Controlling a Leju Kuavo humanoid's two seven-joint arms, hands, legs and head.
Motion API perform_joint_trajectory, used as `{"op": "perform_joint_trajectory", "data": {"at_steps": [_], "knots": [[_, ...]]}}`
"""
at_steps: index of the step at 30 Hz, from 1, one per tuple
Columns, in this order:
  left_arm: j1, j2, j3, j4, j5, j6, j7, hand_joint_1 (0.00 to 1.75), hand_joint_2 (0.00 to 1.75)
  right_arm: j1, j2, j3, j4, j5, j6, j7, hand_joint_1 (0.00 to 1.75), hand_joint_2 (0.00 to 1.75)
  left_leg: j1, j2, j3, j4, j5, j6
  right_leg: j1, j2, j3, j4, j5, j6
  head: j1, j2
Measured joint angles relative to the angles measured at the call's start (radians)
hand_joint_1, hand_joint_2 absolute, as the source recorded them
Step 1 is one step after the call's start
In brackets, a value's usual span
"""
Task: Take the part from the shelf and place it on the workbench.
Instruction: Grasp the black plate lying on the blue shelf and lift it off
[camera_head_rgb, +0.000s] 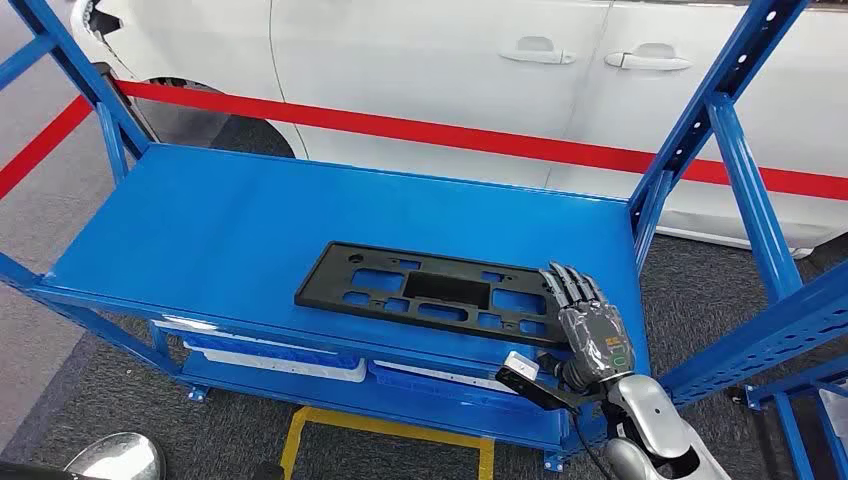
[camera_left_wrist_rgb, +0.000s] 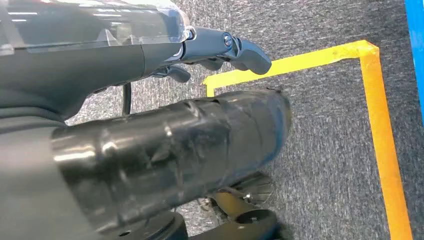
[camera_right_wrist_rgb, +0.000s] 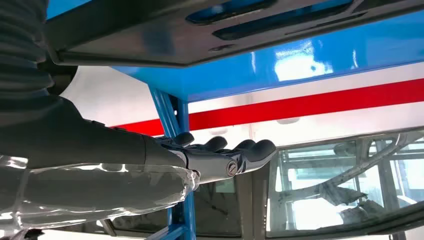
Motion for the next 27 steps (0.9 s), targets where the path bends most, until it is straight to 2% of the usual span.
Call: {"op": "perform_joint_trajectory", "data": {"at_steps": [1,3,4,6,7,8,9,12,14,16,17,18,19,21,22,23,24,25,27], "knots": [[0.001,0.0,0.0,0.0,0.0,0.0,0.0,0.0,0.0,0.0,0.0,0.0,0.0,0.0,0.0,0.0,0.0,1.75,0.0,0.0,-0.012,0.025,-0.005,-0.001,0.0,0.0,0.0,0.001,0.0,0.0,0.0,0.0],[0.002,0.0,0.0,0.0,0.0,0.0,0.0,0.0,0.0,0.0,0.001,0.0,0.001,0.0,0.0,0.0,0.0,1.75,0.0,0.0,-0.023,0.044,0.006,-0.001,0.002,0.0,0.0,0.002,-0.001,-0.001,0.0,0.0],[0.002,0.0,0.0,0.0,0.0,0.0,0.0,0.0,0.0,0.0,0.002,0.0,0.001,0.002,0.002,0.001,0.0,1.75,0.001,0.0,-0.009,0.013,0.034,0.001,0.002,0.001,0.001,0.003,-0.002,-0.001,0.0,0.0],[0.001,0.0,-0.002,0.0,-0.011,-0.007,-0.001,0.0,0.0,-0.014,0.006,0.002,0.01,0.019,0.021,0.005,0.0,1.75,0.0,0.001,0.054,-0.122,0.104,0.007,0.003,0.002,0.003,0.005,-0.003,0.001,0.0,0.0],[-0.002,0.0,-0.005,0.0,-0.02,-0.014,0.0,0.0,0.0,-0.04,0.015,0.007,0.036,0.034,0.031,0.003,0.0,1.75,-0.001,0.002,0.079,-0.182,0.126,0.011,0.005,0.005,0.0,0.007,-0.003,0.004,0.0,0.0],[-0.005,0.0,-0.01,0.0,-0.029,-0.021,0.002,0.0,0.0,-0.081,0.03,0.014,0.081,0.051,0.035,-0.004,0.0,1.75,-0.002,0.003,0.094,-0.219,0.136,0.015,0.007,0.009,-0.004,0.009,-0.001,0.009,0.0,0.0],[-0.011,0.0,-0.016,0.0,-0.036,-0.027,0.006,0.0,0.0,-0.13,0.051,0.02,0.144,0.064,0.026,-0.016,0.0,1.75,-0.003,0.004,0.096,-0.233,0.136,0.019,0.009,0.013,-0.009,0.009,0.002,0.015,0.0,0.0],[-0.028,-0.005,-0.03,0.0,-0.044,-0.035,0.015,0.0,0.0,-0.25,0.112,0.031,0.339,0.079,-0.035,-0.056,0.0,1.75,-0.001,0.004,0.097,-0.246,0.149,0.035,0.007,0.013,-0.017,0.013,0.001,0.032,0.0,0.0],[-0.032,-0.008,-0.036,0.0,-0.046,-0.035,0.016,0.0,0.0,-0.297,0.139,0.038,0.426,0.082,-0.055,-0.068,0.0,1.75,0.003,0.003,0.1,-0.255,0.157,0.046,0.004,0.009,-0.045,0.076,-0.041,0.042,0.0,0.0],[-0.032,-0.008,-0.041,0.0,-0.047,-0.035,0.016,0.0,0.0,-0.326,0.158,0.042,0.487,0.085,-0.061,-0.068,0.0,1.75,0.003,0.002,0.098,-0.256,0.159,0.049,0.002,0.008,-0.102,0.2,-0.1,0.049,0.0,0.0],[-0.031,-0.008,-0.043,0.0,-0.047,-0.035,0.016,0.0,0.0,-0.335,0.165,0.043,0.509,0.087,-0.063,-0.066,0.0,1.75,0.003,0.001,0.098,-0.255,0.159,0.049,0.002,0.008,-0.127,0.249,-0.114,0.051,0.0,0.0],[-0.03,-0.007,-0.044,0.0,-0.047,-0.035,0.016,0.0,0.0,-0.342,0.171,0.044,0.524,0.09,-0.065,-0.064,0.0,1.75,0.003,0.001,0.098,-0.254,0.158,0.048,0.001,0.008,-0.138,0.269,-0.11,0.053,0.0,0.0],[-0.03,-0.008,-0.046,0.0,-0.047,-0.035,0.016,0.0,0.0,-0.351,0.175,0.046,0.537,0.093,-0.068,-0.059,0.0,1.75,0.003,0.001,0.099,-0.253,0.156,0.048,0.001,0.007,-0.131,0.251,-0.088,0.053,0.0,0.0],[-0.031,-0.008,-0.049,0.0,-0.048,-0.035,0.017,0.0,0.0,-0.37,0.182,0.049,0.559,0.102,-0.07,-0.05,0.0,1.75,0.003,0.001,0.104,-0.25,0.152,0.044,0.002,0.007,-0.072,0.127,-0.02,0.047,0.001,0.0],[-0.032,-0.009,-0.05,0.0,-0.048,-0.035,0.017,0.0,0.0,-0.379,0.185,0.05,0.57,0.106,-0.071,-0.046,0.0,1.75,0.001,0.0,0.104,-0.247,0.149,0.041,0.004,0.008,-0.042,0.064,0.002,0.041,0.0,0.0],[-0.033,-0.009,-0.05,0.0,-0.048,-0.036,0.018,0.0,0.0,-0.387,0.187,0.051,0.58,0.109,-0.071,-0.043,0.0,1.75,0.0,0.0,0.104,-0.246,0.148,0.037,0.007,0.008,-0.023,0.023,0.012,0.036,0.0,0.0],[-0.033,-0.009,-0.05,0.0,-0.048,-0.036,0.018,0.0,0.0,-0.394,0.188,0.051,0.589,0.111,-0.071,-0.041,0.03,1.75,-0.001,0.0,0.103,-0.246,0.148,0.032,0.01,0.008,-0.015,0.005,0.012,0.03,0.0,0.0],[-0.033,-0.009,-0.051,0.0,-0.048,-0.037,0.018,0.0,0.0,-0.399,0.19,0.051,0.597,0.111,-0.072,-0.041,0.27,1.75,-0.001,-0.001,0.103,-0.247,0.148,0.026,0.013,0.008,-0.015,0.002,0.012,0.025,0.0,0.0],[-0.033,-0.009,-0.051,0.0,-0.048,-0.038,0.018,0.0,0.0,-0.407,0.194,0.051,0.612,0.108,-0.076,-0.043,1.06,1.75,0.0,-0.001,0.102,-0.243,0.142,0.015,0.009,0.008,-0.01,-0.006,0.017,0.013,0.0,0.0]]}}
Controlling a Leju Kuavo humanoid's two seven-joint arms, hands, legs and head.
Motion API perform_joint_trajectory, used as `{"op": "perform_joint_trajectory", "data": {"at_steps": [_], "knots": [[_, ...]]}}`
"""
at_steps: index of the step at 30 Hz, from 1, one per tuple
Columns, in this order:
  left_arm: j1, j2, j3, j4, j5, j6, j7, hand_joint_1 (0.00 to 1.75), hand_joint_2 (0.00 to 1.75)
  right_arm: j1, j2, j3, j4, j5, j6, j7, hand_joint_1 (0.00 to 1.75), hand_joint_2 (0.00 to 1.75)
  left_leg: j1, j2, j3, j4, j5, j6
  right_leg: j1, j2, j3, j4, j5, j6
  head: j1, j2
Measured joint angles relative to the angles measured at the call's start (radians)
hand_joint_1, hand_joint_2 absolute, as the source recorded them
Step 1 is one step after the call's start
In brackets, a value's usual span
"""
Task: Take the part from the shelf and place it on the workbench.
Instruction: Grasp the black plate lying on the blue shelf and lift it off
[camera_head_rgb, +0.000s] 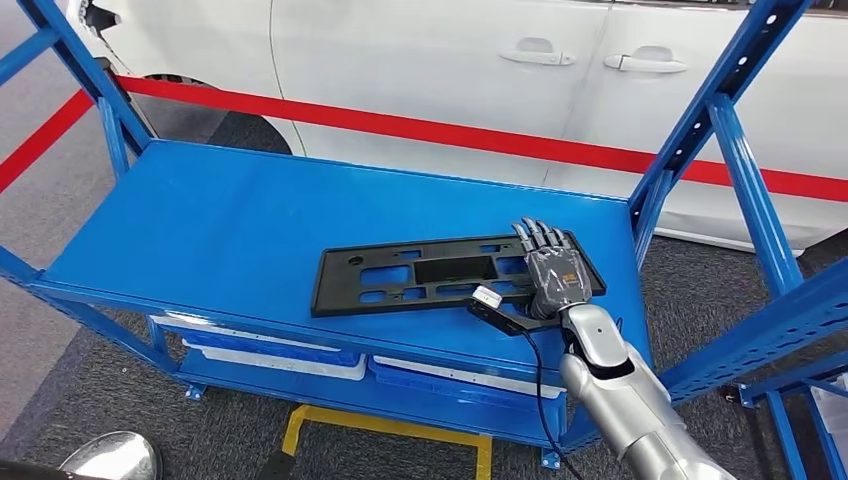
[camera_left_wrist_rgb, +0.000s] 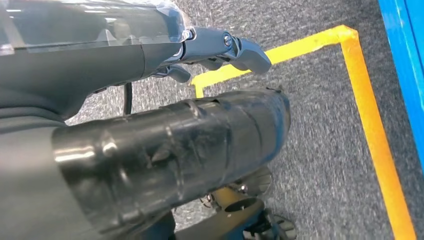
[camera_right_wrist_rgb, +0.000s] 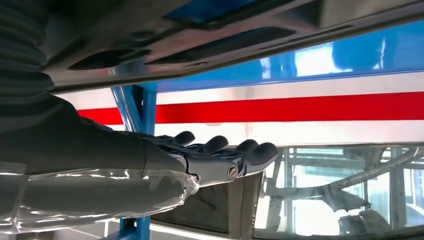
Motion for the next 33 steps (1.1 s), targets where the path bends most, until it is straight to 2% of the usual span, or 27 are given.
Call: {"op": "perform_joint_trajectory", "data": {"at_steps": [1,2,4,5,6,7,8,10,11,12,15,16,18,20,21,22,23,24,26,27,30,32,33], "knots": [[0.0,0.0,0.0,0.0,0.0,0.0,0.0,0.0,0.0,-0.003,0.002,0.0,0.009,-0.003,-0.004,-0.003,1.45,1.75,0.001,0.0,-0.007,0.018,-0.014,-0.005,-0.003,-0.001,0.004,-0.005,0.003,-0.007,0.0,0.0],[-0.001,0.0,0.0,0.0,0.0,0.0,0.0,0.0,0.0,-0.004,0.004,0.0,0.017,-0.006,-0.01,-0.007,1.63,1.75,0.001,0.001,-0.023,0.056,-0.039,-0.008,-0.005,-0.003,0.007,-0.01,0.006,-0.013,0.0,0.0],[0.0,0.0,-0.001,0.0,0.0,0.0,0.001,0.0,0.0,-0.002,0.008,0.0,0.033,-0.013,-0.026,-0.017,1.68,1.75,0.004,0.001,-0.082,0.185,-0.105,-0.015,-0.004,-0.007,0.006,-0.011,0.007,-0.019,-0.001,0.0],[0.002,0.0,-0.001,0.0,0.0,0.0,0.002,0.0,0.0,0.001,0.009,0.0,0.039,-0.017,-0.033,-0.021,1.68,1.75,0.005,0.001,-0.111,0.245,-0.126,-0.018,-0.004,-0.007,0.005,-0.01,0.007,-0.019,-0.001,0.0],[0.004,0.0,-0.001,0.0,0.0,0.0,0.002,0.0,0.0,0.004,0.011,0.0,0.045,-0.019,-0.04,-0.025,1.68,1.75,0.006,0.001,-0.126,0.278,-0.13,-0.02,-0.004,-0.008,0.005,-0.01,0.007,-0.019,-0.001,0.0],[0.006,0.0,-0.001,0.0,0.0,0.0,0.002,0.0,0.0,0.006,0.012,0.0,0.049,-0.021,-0.045,-0.027,1.68,1.75,0.007,0.001,-0.122,0.27,-0.113,-0.021,-0.004,-0.007,0.005,-0.009,0.007,-0.019,-0.001,0.0],[0.006,0.0,-0.001,0.0,0.0,0.0,0.002,0.0,0.0,0.008,0.013,0.0,0.053,-0.021,-0.048,-0.028,1.68,1.75,0.008,0.002,-0.099,0.222,-0.081,-0.02,-0.005,-0.007,0.006,-0.007,0.006,-0.018,-0.001,0.0],[0.004,0.001,-0.001,0.0,0.0,0.0,0.002,0.0,0.0,0.008,0.014,0.0,0.059,-0.021,-0.052,-0.028,1.69,1.75,0.008,0.002,-0.032,0.083,-0.02,-0.017,-0.003,-0.005,0.004,0.001,0.002,-0.012,-0.001,0.0],[0.003,0.001,-0.001,0.0,0.0,0.0,0.002,0.0,0.0,0.007,0.015,0.0,0.061,-0.021,-0.053,-0.028,1.71,1.75,0.007,0.002,-0.009,0.034,-0.005,-0.013,-0.001,-0.004,0.001,0.005,0.0,-0.006,0.0,0.0],[0.003,0.001,-0.001,0.0,0.0,0.0,0.002,0.0,0.0,0.006,0.015,0.0,0.063,-0.022,-0.055,-0.028,1.72,1.75,0.006,0.001,0.002,0.009,-0.001,-0.009,0.001,-0.003,-0.001,0.008,0.0,-0.001,0.0,0.0],[0.005,0.001,-0.002,0.0,0.002,0.0,0.002,0.0,0.0,0.006,0.015,0.0,0.064,-0.025,-0.074,-0.033,1.74,1.75,0.005,0.001,0.002,0.0,0.004,0.01,0.0,-0.001,-0.004,0.008,0.0,0.016,0.0,0.0],[0.004,0.001,-0.002,0.0,0.002,0.001,0.002,0.0,0.0,0.009,0.015,-0.001,0.062,-0.027,-0.082,-0.037,1.73,1.75,0.006,0.002,0.003,-0.005,0.008,0.017,-0.002,-0.001,-0.009,0.02,-0.01,0.022,0.0,0.0],[0.003,0.0,-0.002,0.0,0.004,0.002,0.001,0.0,0.0,0.019,0.015,-0.002,0.05,-0.029,-0.098,-0.042,1.74,1.75,0.009,0.004,0.003,-0.01,0.013,0.027,-0.005,-0.002,-0.046,0.102,-0.063,0.03,0.001,0.0],[0.003,0.0,-0.002,0.0,0.009,0.003,0.001,0.0,0.0,0.04,0.016,-0.003,0.023,-0.029,-0.114,-0.042,1.75,1.75,0.009,0.004,-0.001,-0.01,0.013,0.029,-0.006,-0.002,-0.106,0.231,-0.123,0.036,0.0,0.0],[0.004,0.0,-0.002,0.0,0.012,0.004,0.0,0.0,0.0,0.054,0.017,-0.003,0.002,-0.027,-0.122,-0.04,1.75,1.75,0.008,0.003,-0.002,-0.009,0.013,0.029,-0.006,-0.003,-0.125,0.272,-0.132,0.038,0.0,0.0],[0.005,0.0,-0.002,0.0,0.016,0.005,0.0,0.0,0.0,0.068,0.017,-0.004,-0.021,-0.024,-0.13,-0.034,1.75,1.75,0.008,0.002,-0.002,-0.007,0.013,0.028,-0.007,-0.003,-0.128,0.278,-0.123,0.038,0.001,0.0],[0.005,0.0,-0.002,0.0,0.018,0.007,-0.001,0.0,0.0,0.082,0.018,-0.005,-0.049,-0.018,-0.14,-0.026,1.75,1.75,0.008,0.001,-0.002,-0.006,0.012,0.027,-0.008,-0.003,-0.113,0.246,-0.095,0.037,0.001,0.0],[0.006,0.0,-0.002,0.0,0.021,0.008,-0.004,0.0,0.0,0.097,0.018,-0.007,-0.08,-0.01,-0.15,-0.016,1.75,1.75,0.008,0.0,-0.002,-0.003,0.009,0.025,-0.008,-0.003,-0.083,0.182,-0.058,0.035,0.001,0.0],[0.006,0.0,-0.002,0.0,0.025,0.009,-0.015,0.0,0.0,0.127,0.02,-0.013,-0.154,0.007,-0.178,0.007,1.75,1.75,0.005,-0.002,-0.005,0.003,0.004,0.018,-0.005,-0.003,-0.025,0.061,-0.013,0.027,0.0,0.0],[0.007,0.001,-0.002,0.0,0.027,0.009,-0.021,0.0,0.0,0.143,0.022,-0.016,-0.191,0.015,-0.192,0.016,1.75,1.75,0.003,-0.002,-0.007,0.006,0.003,0.014,-0.002,-0.003,-0.012,0.029,-0.006,0.023,0.0,0.0],[0.012,0.001,-0.002,0.0,0.032,0.009,-0.03,0.0,0.0,0.178,0.027,-0.024,-0.279,0.029,-0.211,0.031,1.75,1.75,0.002,-0.002,-0.01,0.006,0.0,0.0,-0.001,-0.002,-0.011,0.016,-0.009,0.008,0.0,0.0],[0.013,0.001,-0.002,0.0,0.033,0.008,-0.033,0.0,0.0,0.191,0.03,-0.029,-0.316,0.034,-0.212,0.034,1.75,1.75,0.003,0.0,-0.024,0.041,-0.028,-0.01,-0.006,-0.003,-0.007,0.009,-0.006,-0.007,0.0,0.0],[0.013,0.001,-0.002,0.0,0.033,0.008,-0.033,0.0,0.0,0.196,0.032,-0.032,-0.33,0.035,-0.212,0.034,1.75,1.75,0.004,0.0,-0.044,0.088,-0.056,-0.014,-0.007,-0.005,-0.006,0.007,-0.005,-0.013,0.0,0.0]]}}
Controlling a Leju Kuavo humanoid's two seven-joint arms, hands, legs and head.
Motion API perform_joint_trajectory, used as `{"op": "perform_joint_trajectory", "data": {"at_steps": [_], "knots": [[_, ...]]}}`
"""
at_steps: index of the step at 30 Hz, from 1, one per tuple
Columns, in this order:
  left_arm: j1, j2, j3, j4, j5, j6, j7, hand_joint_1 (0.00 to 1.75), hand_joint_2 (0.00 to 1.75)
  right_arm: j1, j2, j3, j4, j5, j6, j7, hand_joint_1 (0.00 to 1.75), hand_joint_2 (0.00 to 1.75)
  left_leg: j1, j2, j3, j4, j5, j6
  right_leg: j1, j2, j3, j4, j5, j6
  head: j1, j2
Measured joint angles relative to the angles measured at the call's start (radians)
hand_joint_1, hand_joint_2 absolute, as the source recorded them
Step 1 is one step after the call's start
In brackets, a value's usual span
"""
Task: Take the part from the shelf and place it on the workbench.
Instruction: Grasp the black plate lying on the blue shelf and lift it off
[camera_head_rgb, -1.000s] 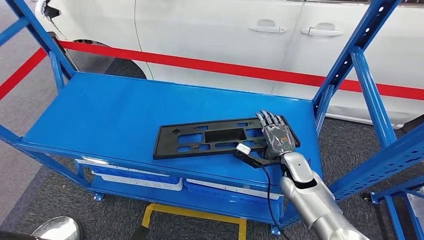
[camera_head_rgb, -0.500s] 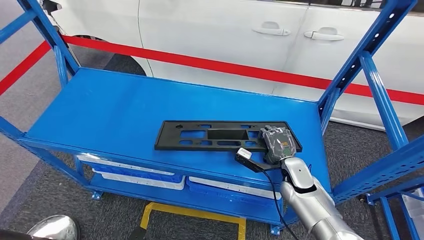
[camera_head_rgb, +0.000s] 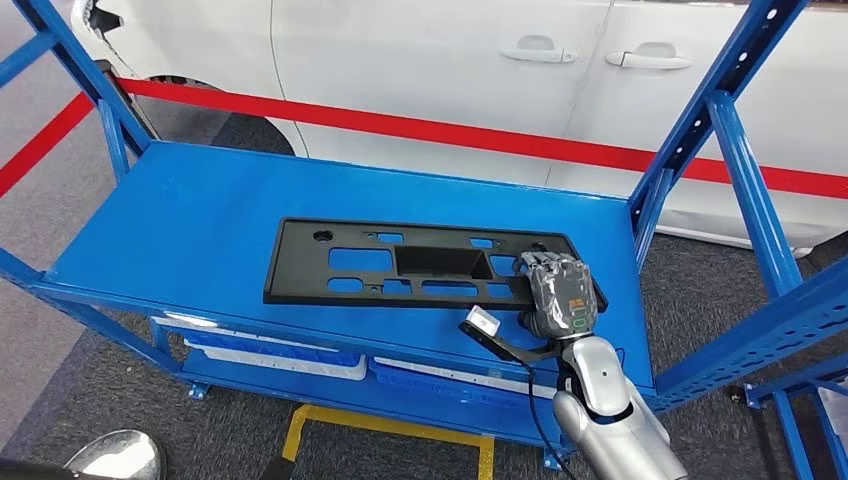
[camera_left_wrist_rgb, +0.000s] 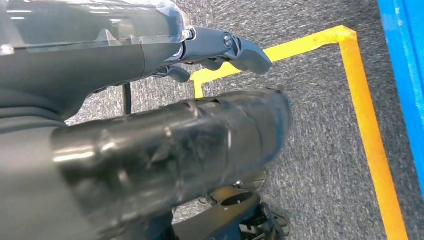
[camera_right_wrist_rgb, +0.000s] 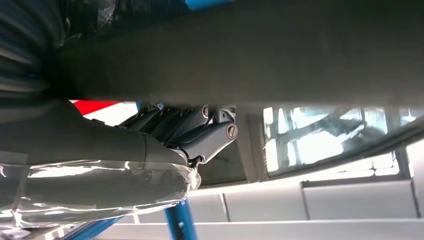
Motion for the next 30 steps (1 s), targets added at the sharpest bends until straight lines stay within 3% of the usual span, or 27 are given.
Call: {"op": "perform_joint_trajectory", "data": {"at_steps": [2,4,5,8,10,12,14,15,17,18,19,20,21,23,24,28,30], "knots": [[0.001,0.0,0.0,0.0,0.0,0.0,0.0,0.0,0.0,0.009,0.001,-0.004,-0.019,0.001,0.0,0.0,1.75,1.75,0.001,0.0,-0.059,0.13,-0.061,-0.005,0.002,-0.001,-0.001,0.001,-0.001,-0.006,0.0,0.0],[0.004,0.0,0.0,0.0,0.0,0.0,0.0,0.0,0.0,0.018,0.002,-0.005,-0.031,0.001,0.0,0.0,1.75,1.75,0.002,0.001,-0.093,0.199,-0.071,-0.007,0.004,-0.001,0.0,0.002,-0.001,-0.007,0.0,0.0],[0.004,0.0,0.0,0.0,0.0,0.0,0.0,0.0,0.0,0.021,0.002,-0.006,-0.035,0.002,-0.001,0.0,1.75,1.75,0.002,0.001,-0.086,0.18,-0.049,-0.006,0.004,0.0,0.0,0.003,-0.002,-0.007,0.0,0.0],[0.003,0.002,0.0,0.0,0.0,-0.004,-0.008,0.0,0.0,0.033,0.003,-0.01,-0.059,0.02,-0.017,0.002,1.75,1.75,0.0,0.0,-0.005,-0.003,0.043,0.003,0.006,0.002,-0.001,0.011,-0.008,0.0,0.0,0.0],[0.004,0.002,0.0,0.0,0.003,-0.013,-0.021,0.0,0.87,0.054,0.007,-0.013,-0.102,0.059,-0.044,0.017,1.75,1.75,-0.003,0.0,0.023,-0.068,0.056,0.009,0.009,0.001,-0.006,0.014,-0.009,0.008,0.0,0.0],[0.009,0.002,0.0,0.0,0.008,-0.027,-0.039,0.0,1.75,0.08,0.013,-0.014,-0.16,0.117,-0.068,0.043,1.75,1.75,-0.004,-0.001,0.025,-0.074,0.055,0.016,0.011,0.001,-0.008,0.014,-0.009,0.018,0.0,0.0],[0.012,0.003,0.0,0.0,0.016,-0.04,-0.056,0.0,1.75,0.103,0.017,-0.014,-0.213,0.177,-0.081,0.069,1.75,1.75,0.0,-0.001,0.029,-0.083,0.06,0.028,0.008,0.001,-0.017,0.036,-0.028,0.028,0.0,0.0],[0.011,0.003,0.0,0.0,0.019,-0.045,-0.063,0.0,1.75,0.115,0.018,-0.014,-0.238,0.206,-0.088,0.082,1.75,1.75,0.001,0.0,0.031,-0.087,0.062,0.033,0.006,0.002,-0.032,0.072,-0.052,0.033,0.0,0.0],[0.012,0.004,0.0,0.0,0.023,-0.05,-0.072,0.0,1.75,0.146,0.019,-0.013,-0.291,0.266,-0.105,0.109,1.75,1.75,0.002,0.0,0.032,-0.088,0.062,0.039,0.003,0.001,-0.088,0.193,-0.113,0.04,0.0,0.0],[0.014,0.005,0.0,0.0,0.025,-0.052,-0.074,0.0,1.75,0.163,0.02,-0.012,-0.316,0.29,-0.114,0.119,1.75,1.75,0.002,0.0,0.032,-0.088,0.061,0.041,0.002,0.001,-0.115,0.248,-0.131,0.042,0.0,0.0],[0.016,0.005,0.001,0.0,0.027,-0.053,-0.075,0.0,1.75,0.18,0.021,-0.01,-0.341,0.309,-0.121,0.127,1.75,1.75,0.002,0.0,0.033,-0.087,0.06,0.041,0.0,0.001,-0.129,0.275,-0.133,0.044,0.0,0.0],[0.019,0.006,0.001,0.0,0.031,-0.053,-0.075,0.0,1.75,0.194,0.023,-0.008,-0.364,0.321,-0.127,0.132,1.74,1.75,0.002,-0.001,0.034,-0.085,0.058,0.04,-0.001,0.0,-0.125,0.265,-0.115,0.045,0.0,0.0],[0.021,0.006,0.002,0.0,0.036,-0.053,-0.075,0.0,1.75,0.207,0.024,-0.005,-0.386,0.33,-0.132,0.135,1.73,1.75,0.002,-0.001,0.035,-0.084,0.056,0.038,-0.003,0.0,-0.104,0.221,-0.083,0.045,0.0,0.0],[0.023,0.006,0.003,0.0,0.043,-0.051,-0.077,0.0,1.75,0.23,0.026,0.006,-0.429,0.341,-0.145,0.135,1.72,1.75,0.0,-0.002,0.038,-0.079,0.049,0.032,-0.004,-0.001,-0.043,0.094,-0.029,0.041,0.001,0.0],[0.024,0.006,0.004,0.0,0.047,-0.048,-0.078,0.0,1.75,0.241,0.027,0.015,-0.449,0.343,-0.153,0.132,1.73,1.75,-0.001,-0.002,0.038,-0.078,0.047,0.027,-0.002,-0.001,-0.021,0.051,-0.019,0.037,0.0,0.0],[0.028,0.007,0.007,0.0,0.056,-0.041,-0.082,0.0,1.75,0.278,0.029,0.052,-0.512,0.346,-0.171,0.119,1.73,1.75,-0.002,-0.001,0.039,-0.076,0.041,0.006,0.001,0.002,-0.004,0.019,-0.018,0.016,0.0,0.0],[0.028,0.007,0.008,0.0,0.058,-0.039,-0.085,0.0,1.75,0.285,0.03,0.064,-0.532,0.346,-0.171,0.122,1.72,1.75,0.0,0.0,0.022,-0.03,0.007,-0.003,-0.002,0.0,0.001,0.012,-0.015,0.002,0.0,0.0]]}}
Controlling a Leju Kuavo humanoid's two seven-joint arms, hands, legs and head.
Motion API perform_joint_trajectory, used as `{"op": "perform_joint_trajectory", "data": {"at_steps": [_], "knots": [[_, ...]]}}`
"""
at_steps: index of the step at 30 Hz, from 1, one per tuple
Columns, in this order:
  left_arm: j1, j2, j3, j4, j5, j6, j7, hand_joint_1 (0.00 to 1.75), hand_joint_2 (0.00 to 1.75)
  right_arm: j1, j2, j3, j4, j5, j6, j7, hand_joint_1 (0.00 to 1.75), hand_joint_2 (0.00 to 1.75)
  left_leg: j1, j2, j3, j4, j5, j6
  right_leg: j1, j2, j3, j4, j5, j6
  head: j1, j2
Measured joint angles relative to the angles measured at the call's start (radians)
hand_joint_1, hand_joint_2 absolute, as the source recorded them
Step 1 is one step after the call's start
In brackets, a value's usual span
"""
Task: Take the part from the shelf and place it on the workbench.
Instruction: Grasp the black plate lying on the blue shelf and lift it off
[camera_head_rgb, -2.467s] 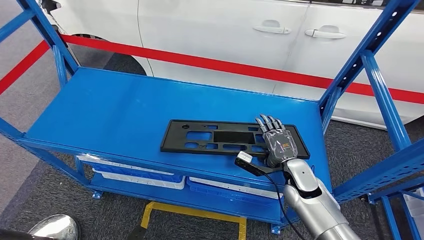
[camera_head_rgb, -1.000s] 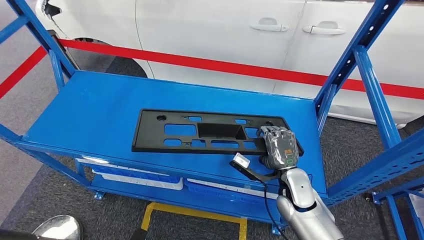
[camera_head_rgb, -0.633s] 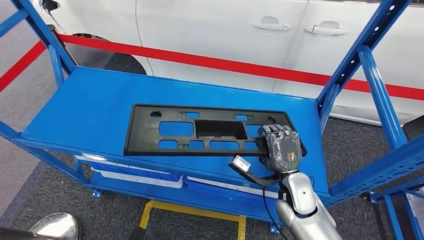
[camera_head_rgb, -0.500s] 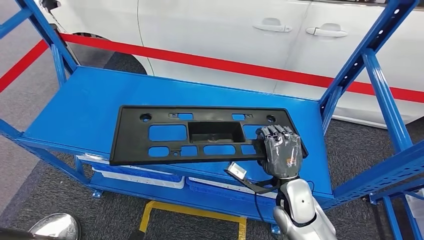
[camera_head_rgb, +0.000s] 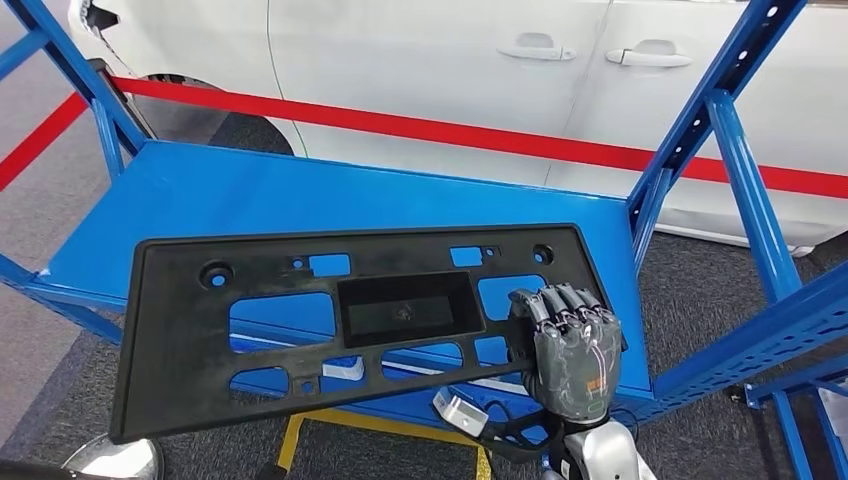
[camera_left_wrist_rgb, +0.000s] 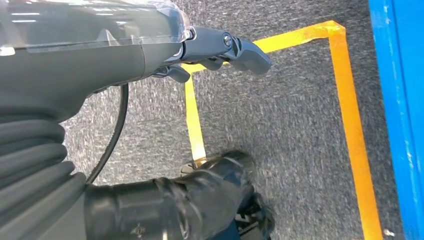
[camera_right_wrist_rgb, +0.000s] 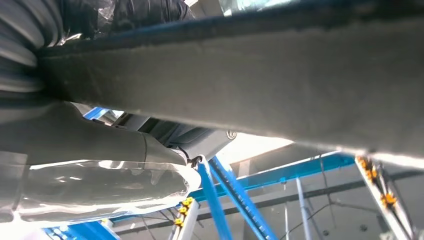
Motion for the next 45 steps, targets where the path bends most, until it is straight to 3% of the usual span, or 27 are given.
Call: {"op": "perform_joint_trajectory", "data": {"at_steps": [3,4,5,6,8,10,13,15,18,19,20,21,23,25,28,30,33,35,36,38,40,43,45], "knots": [[0.002,0.0,0.001,0.0,0.002,-0.001,-0.003,0.0,1.75,0.008,0.001,0.015,-0.011,0.0,0.004,0.008,1.71,1.75,0.002,0.001,-0.08,0.177,-0.088,-0.008,0.002,-0.003,0.001,-0.001,0.0,-0.01,0.0,0.0],[0.004,0.0,0.001,0.0,0.002,-0.003,-0.003,0.0,1.75,0.011,0.002,0.021,-0.011,0.0,0.005,0.011,1.71,1.75,0.002,0.001,-0.098,0.216,-0.096,-0.008,0.004,-0.003,0.001,-0.001,0.0,-0.011,0.0,0.0],[0.005,0.0,0.002,0.0,0.003,-0.005,-0.004,0.0,1.75,0.014,0.002,0.027,-0.011,0.0,0.005,0.014,1.71,1.75,0.002,0.001,-0.099,0.22,-0.086,-0.008,0.005,-0.002,0.002,0.0,0.0,-0.011,0.0,0.0],[0.006,0.001,0.002,0.0,0.004,-0.008,-0.004,0.0,1.75,0.015,0.002,0.033,-0.011,0.0,0.004,0.016,1.71,1.75,0.002,0.001,-0.082,0.186,-0.058,-0.005,0.005,-0.001,0.002,0.001,0.0,-0.011,0.0,0.0],[0.005,0.002,0.004,0.0,0.009,-0.009,-0.005,0.0,1.75,0.016,0.003,0.044,-0.011,0.0,0.004,0.02,1.71,1.75,0.0,0.0,-0.019,0.055,0.007,0.003,0.007,0.002,0.003,0.004,-0.002,-0.008,0.0,0.0],[0.004,0.004,0.007,0.0,0.015,-0.003,-0.004,0.0,1.75,0.016,0.004,0.052,-0.011,0.0,0.004,0.025,1.71,1.75,-0.004,0.0,0.021,-0.031,0.031,0.011,0.011,0.003,0.001,0.006,-0.003,-0.001,0.0,0.0],[0.006,0.004,0.014,0.0,0.016,0.032,0.019,0.0,1.75,0.017,0.005,0.059,-0.011,-0.001,0.004,0.034,1.71,1.75,-0.003,-0.001,0.027,-0.052,0.034,0.022,0.011,0.003,0.0,0.005,-0.001,0.013,0.0,0.0],[0.006,0.002,0.018,0.0,0.014,0.067,0.045,0.0,1.75,0.018,0.005,0.061,-0.011,-0.002,0.005,0.04,1.71,1.75,0.003,0.001,0.032,-0.063,0.042,0.034,0.011,0.003,-0.013,0.037,-0.028,0.023,0.0,0.0],[0.005,0.002,0.022,0.0,0.012,0.104,0.071,0.0,1.75,0.022,0.005,0.062,-0.011,-0.007,0.006,0.047,1.71,1.75,0.003,0.002,0.032,-0.066,0.045,0.042,0.006,0.003,-0.089,0.206,-0.116,0.034,0.0,0.0],[0.005,0.001,0.023,0.0,0.01,0.114,0.078,0.0,1.75,0.025,0.005,0.062,-0.01,-0.01,0.007,0.051,1.71,1.75,0.003,0.003,0.032,-0.065,0.045,0.042,0.004,0.003,-0.109,0.252,-0.128,0.036,0.0,0.0],[0.005,0.001,0.023,0.0,0.007,0.123,0.082,0.0,1.75,0.027,0.005,0.063,-0.009,-0.014,0.008,0.055,1.71,1.75,0.002,0.002,0.032,-0.063,0.044,0.042,0.003,0.002,-0.115,0.265,-0.122,0.038,0.0,0.0],[0.005,0.0,0.023,0.0,0.005,0.129,0.085,0.0,1.75,0.029,0.005,0.063,-0.009,-0.018,0.009,0.058,1.71,1.75,0.002,0.002,0.032,-0.061,0.042,0.042,0.002,0.002,-0.102,0.239,-0.098,0.038,0.0,0.0],[0.005,-0.003,0.023,0.0,0.002,0.135,0.088,0.0,1.75,0.03,0.005,0.063,-0.008,-0.025,0.009,0.06,1.71,1.75,0.002,0.001,0.033,-0.055,0.038,0.037,0.001,0.001,-0.038,0.113,-0.037,0.035,0.0,0.0],[0.004,-0.005,0.023,0.0,0.0,0.139,0.092,0.0,1.75,0.031,0.005,0.063,-0.007,-0.035,0.009,0.061,1.71,1.75,-0.002,0.0,0.031,-0.049,0.035,0.029,0.005,0.001,0.005,0.022,-0.01,0.028,0.0,0.0],[0.003,-0.006,0.023,0.0,-0.001,0.146,0.102,0.0,1.75,0.033,0.009,0.062,-0.002,-0.063,0.009,0.063,1.71,1.75,-0.002,0.0,0.029,-0.048,0.036,0.015,0.009,0.003,0.007,0.006,-0.007,0.015,0.0,0.0],[0.003,-0.006,0.023,0.0,-0.001,0.151,0.106,0.0,1.75,0.034,0.015,0.062,0.0,-0.076,0.009,0.064,1.71,1.75,0.0,0.001,0.018,-0.023,0.01,0.005,0.005,0.001,0.007,0.0,0.001,0.001,0.0,0.0],[0.003,-0.006,0.023,0.0,-0.001,0.153,0.108,0.0,1.75,0.034,0.024,0.062,0.004,-0.082,0.009,0.064,1.71,1.75,0.002,0.001,-0.045,0.137,-0.09,-0.006,0.004,-0.003,0.0,-0.004,0.009,-0.014,0.0,0.0],[0.004,-0.006,0.023,0.0,-0.001,0.153,0.112,0.0,1.75,0.036,0.027,0.062,0.01,-0.087,0.009,0.062,1.71,1.75,0.003,0.001,-0.071,0.215,-0.117,-0.009,0.005,-0.004,-0.007,-0.002,0.014,-0.016,0.0,0.0],[0.005,-0.006,0.023,0.0,-0.001,0.153,0.113,0.0,1.75,0.038,0.028,0.062,0.013,-0.091,0.009,0.061,1.71,1.75,0.003,0.001,-0.06,0.205,-0.104,-0.008,0.006,-0.004,-0.01,0.0,0.016,-0.015,0.0,0.0],[0.004,-0.005,0.023,0.0,-0.001,0.153,0.115,0.0,1.75,0.039,0.032,0.062,0.017,-0.097,0.009,0.058,1.71,1.75,0.002,0.001,0.01,0.085,-0.046,-0.002,0.006,-0.004,-0.015,0.005,0.019,-0.011,0.0,0.0],[0.001,-0.005,0.023,0.0,-0.001,0.153,0.115,0.0,1.75,0.039,0.036,0.06,0.018,-0.1,0.009,0.056,1.71,1.75,-0.002,0.001,0.067,-0.028,-0.01,0.006,0.009,-0.003,-0.021,0.011,0.023,-0.003,0.0,0.0],[0.002,-0.006,0.023,0.0,-0.001,0.153,0.115,0.0,1.75,0.039,0.04,0.059,0.019,-0.106,0.009,0.054,1.71,1.75,-0.005,0.0,0.07,-0.053,0.003,0.019,0.011,-0.002,-0.028,0.01,0.035,0.016,0.0,0.0],[0.003,-0.007,0.024,0.0,-0.001,0.152,0.115,0.0,1.75,0.04,0.041,0.058,0.021,-0.109,0.009,0.054,1.71,1.75,-0.001,0.003,0.063,-0.06,0.019,0.034,0.009,-0.001,-0.038,0.026,0.015,0.026,0.0,0.0]]}}
